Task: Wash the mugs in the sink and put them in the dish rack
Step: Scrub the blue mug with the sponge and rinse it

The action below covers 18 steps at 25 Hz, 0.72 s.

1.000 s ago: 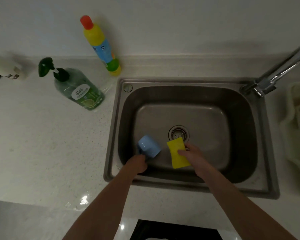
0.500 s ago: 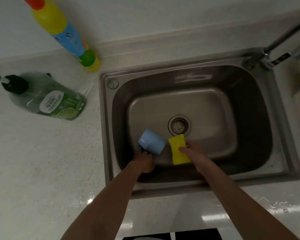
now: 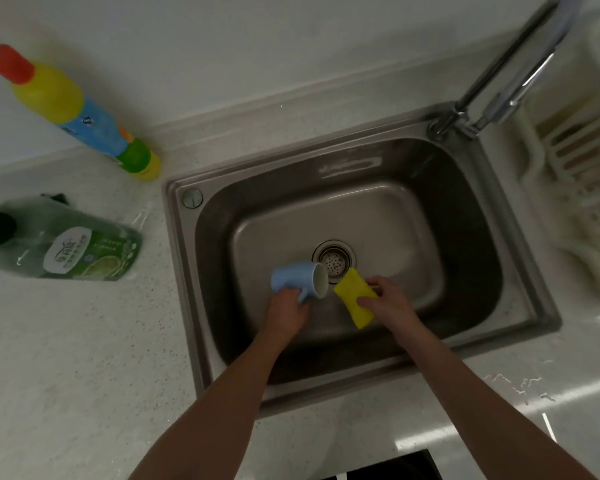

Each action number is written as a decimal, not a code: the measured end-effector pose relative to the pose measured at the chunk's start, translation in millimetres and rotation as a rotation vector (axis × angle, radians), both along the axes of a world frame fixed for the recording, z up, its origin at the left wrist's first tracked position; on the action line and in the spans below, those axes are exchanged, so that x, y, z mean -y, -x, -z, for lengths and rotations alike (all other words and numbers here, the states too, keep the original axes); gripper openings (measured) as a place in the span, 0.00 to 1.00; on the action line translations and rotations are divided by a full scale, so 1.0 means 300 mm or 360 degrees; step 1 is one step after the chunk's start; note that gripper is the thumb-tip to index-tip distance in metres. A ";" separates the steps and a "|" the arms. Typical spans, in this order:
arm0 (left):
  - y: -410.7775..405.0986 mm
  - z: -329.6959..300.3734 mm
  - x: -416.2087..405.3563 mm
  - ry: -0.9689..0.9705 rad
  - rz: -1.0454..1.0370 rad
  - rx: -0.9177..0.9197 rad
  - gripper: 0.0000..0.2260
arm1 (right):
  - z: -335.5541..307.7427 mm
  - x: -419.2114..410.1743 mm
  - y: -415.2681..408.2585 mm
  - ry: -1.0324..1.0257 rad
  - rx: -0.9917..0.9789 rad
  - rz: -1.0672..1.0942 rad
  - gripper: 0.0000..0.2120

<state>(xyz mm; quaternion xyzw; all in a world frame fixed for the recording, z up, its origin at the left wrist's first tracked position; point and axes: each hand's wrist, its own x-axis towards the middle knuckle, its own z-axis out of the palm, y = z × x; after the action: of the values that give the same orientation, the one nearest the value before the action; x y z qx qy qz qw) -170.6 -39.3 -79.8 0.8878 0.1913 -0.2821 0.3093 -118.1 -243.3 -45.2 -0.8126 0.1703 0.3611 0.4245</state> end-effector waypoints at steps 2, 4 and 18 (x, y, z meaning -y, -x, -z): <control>-0.024 -0.029 0.019 0.0084 -0.0029 -0.0108 0.12 | -0.037 0.004 -0.008 -0.0002 0.0130 -0.0059 0.21; -0.026 -0.057 0.049 0.0143 0.0021 -0.0200 0.13 | -0.082 0.011 -0.015 0.0059 0.0284 -0.0136 0.20; -0.031 -0.407 0.115 0.0351 0.0058 -0.0005 0.09 | -0.398 0.083 -0.061 0.0027 0.0603 -0.1297 0.14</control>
<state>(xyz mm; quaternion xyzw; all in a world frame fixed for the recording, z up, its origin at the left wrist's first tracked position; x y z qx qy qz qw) -161.2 -73.9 42.2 0.8512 0.1433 -0.3086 0.3997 -99.8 -268.2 74.2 -0.8687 -0.2416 0.3422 0.2645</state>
